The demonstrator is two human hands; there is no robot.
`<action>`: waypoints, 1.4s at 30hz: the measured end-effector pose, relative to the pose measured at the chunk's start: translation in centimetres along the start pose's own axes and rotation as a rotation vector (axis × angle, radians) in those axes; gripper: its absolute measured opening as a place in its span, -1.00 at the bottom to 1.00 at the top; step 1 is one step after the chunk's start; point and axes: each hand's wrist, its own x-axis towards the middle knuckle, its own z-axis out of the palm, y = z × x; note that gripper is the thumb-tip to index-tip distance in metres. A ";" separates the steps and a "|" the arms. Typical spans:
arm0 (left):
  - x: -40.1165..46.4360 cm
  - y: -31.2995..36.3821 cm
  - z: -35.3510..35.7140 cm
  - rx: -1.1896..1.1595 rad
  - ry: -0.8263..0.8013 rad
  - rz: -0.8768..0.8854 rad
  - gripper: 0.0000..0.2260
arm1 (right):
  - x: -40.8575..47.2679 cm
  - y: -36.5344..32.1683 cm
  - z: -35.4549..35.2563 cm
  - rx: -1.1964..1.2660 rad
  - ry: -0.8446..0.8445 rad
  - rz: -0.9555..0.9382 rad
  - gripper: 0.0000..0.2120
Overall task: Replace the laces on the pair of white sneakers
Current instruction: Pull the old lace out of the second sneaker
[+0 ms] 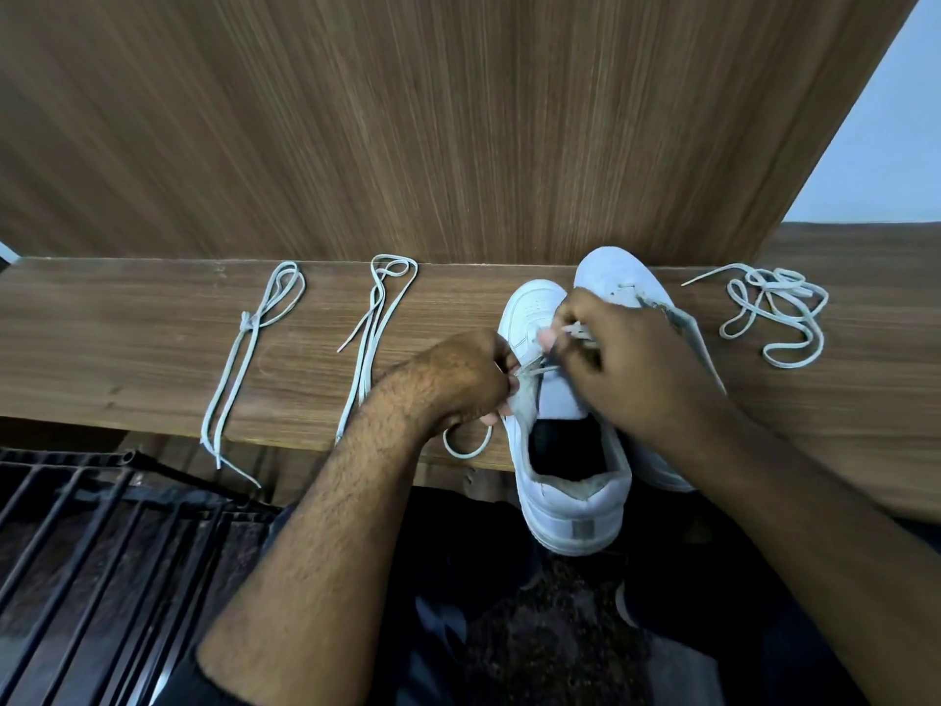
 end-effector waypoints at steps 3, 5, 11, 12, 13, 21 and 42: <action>0.1 0.0 0.0 -0.005 -0.003 -0.006 -0.88 | 0.1 0.0 1.2 -0.307 -0.165 -0.071 -0.70; 0.1 0.0 0.1 0.003 -0.003 -0.004 -0.89 | 0.4 0.2 1.4 -0.321 -0.166 -0.123 -0.63; 0.3 -0.3 -0.1 0.011 0.020 0.036 -0.89 | 0.9 -0.1 -0.1 0.860 0.139 0.302 -0.74; 0.2 -0.3 -0.2 0.036 0.030 0.070 -0.89 | 1.0 0.3 -0.6 0.840 0.194 0.312 -0.76; 0.1 -0.3 -0.3 0.063 0.033 0.114 -0.85 | 1.2 0.9 -0.9 0.691 0.214 0.289 -0.81; 0.5 0.7 1.2 0.305 0.121 0.310 -0.76 | 0.2 0.6 0.1 -0.173 0.041 0.016 -0.76; 0.4 1.9 2.0 0.578 0.281 0.217 -0.87 | 0.6 2.4 -1.8 -0.186 -0.136 0.359 -0.94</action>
